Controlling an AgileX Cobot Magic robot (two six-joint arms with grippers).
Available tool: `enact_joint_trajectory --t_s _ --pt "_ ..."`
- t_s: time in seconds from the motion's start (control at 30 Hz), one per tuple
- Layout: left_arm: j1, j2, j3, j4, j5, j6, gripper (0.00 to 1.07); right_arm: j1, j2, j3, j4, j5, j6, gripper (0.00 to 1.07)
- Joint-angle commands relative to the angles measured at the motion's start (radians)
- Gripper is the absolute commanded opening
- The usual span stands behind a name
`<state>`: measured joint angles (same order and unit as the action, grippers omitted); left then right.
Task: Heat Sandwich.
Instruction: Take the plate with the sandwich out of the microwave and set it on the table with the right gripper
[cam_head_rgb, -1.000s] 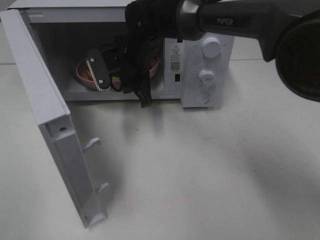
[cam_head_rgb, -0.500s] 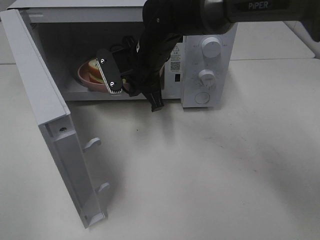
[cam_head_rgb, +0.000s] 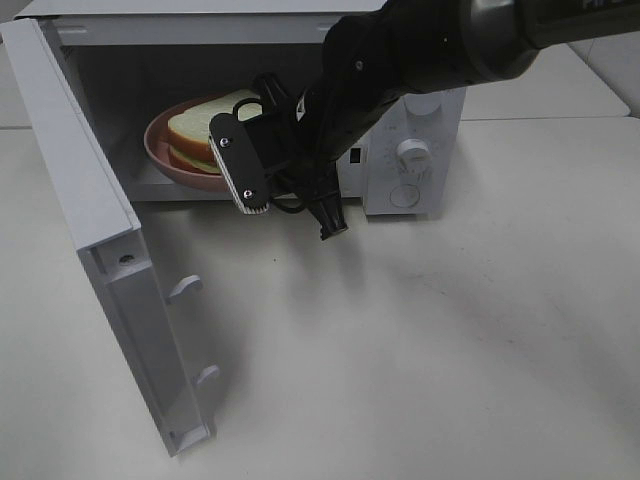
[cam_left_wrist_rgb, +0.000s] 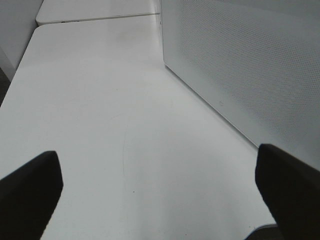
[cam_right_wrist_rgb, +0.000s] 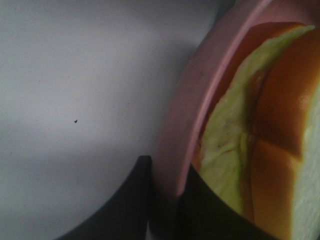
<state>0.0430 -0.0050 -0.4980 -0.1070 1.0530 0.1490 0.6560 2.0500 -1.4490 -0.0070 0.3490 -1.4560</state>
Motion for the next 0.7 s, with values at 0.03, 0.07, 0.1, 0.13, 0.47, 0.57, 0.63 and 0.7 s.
enact_joint_trajectory --t_s 0.03,0.07,0.1,0.13,0.47,0.57,0.63,0.7 --pt "-0.001 -0.026 0.003 -0.004 -0.012 0.0 1.01 -0.005 -0.065 0.057 -0.005 -0.062 -0.009 0.0" --pt "-0.001 -0.026 0.003 -0.004 -0.012 0.0 1.01 -0.005 -0.089 0.098 -0.005 -0.086 -0.026 0.0" --pt "-0.001 -0.026 0.003 -0.004 -0.012 0.0 1.01 -0.005 -0.1 0.119 -0.005 -0.103 -0.033 0.0" --pt "-0.001 -0.026 0.003 -0.004 -0.012 0.0 1.01 -0.005 -0.11 0.137 -0.005 -0.122 -0.037 0.0" --pt "-0.001 -0.026 0.003 -0.004 -0.012 0.0 1.01 -0.002 -0.239 0.356 -0.006 -0.27 -0.059 0.0" --pt "-0.001 -0.026 0.003 -0.004 -0.012 0.0 1.01 -0.002 -0.264 0.387 -0.006 -0.285 -0.07 0.0" --pt "-0.001 -0.026 0.003 -0.004 -0.012 0.0 1.01 -0.002 -0.279 0.404 -0.006 -0.29 -0.069 0.0" --pt "-0.001 -0.026 0.003 -0.004 -0.012 0.0 1.01 -0.002 -0.327 0.459 -0.006 -0.311 -0.069 0.0"
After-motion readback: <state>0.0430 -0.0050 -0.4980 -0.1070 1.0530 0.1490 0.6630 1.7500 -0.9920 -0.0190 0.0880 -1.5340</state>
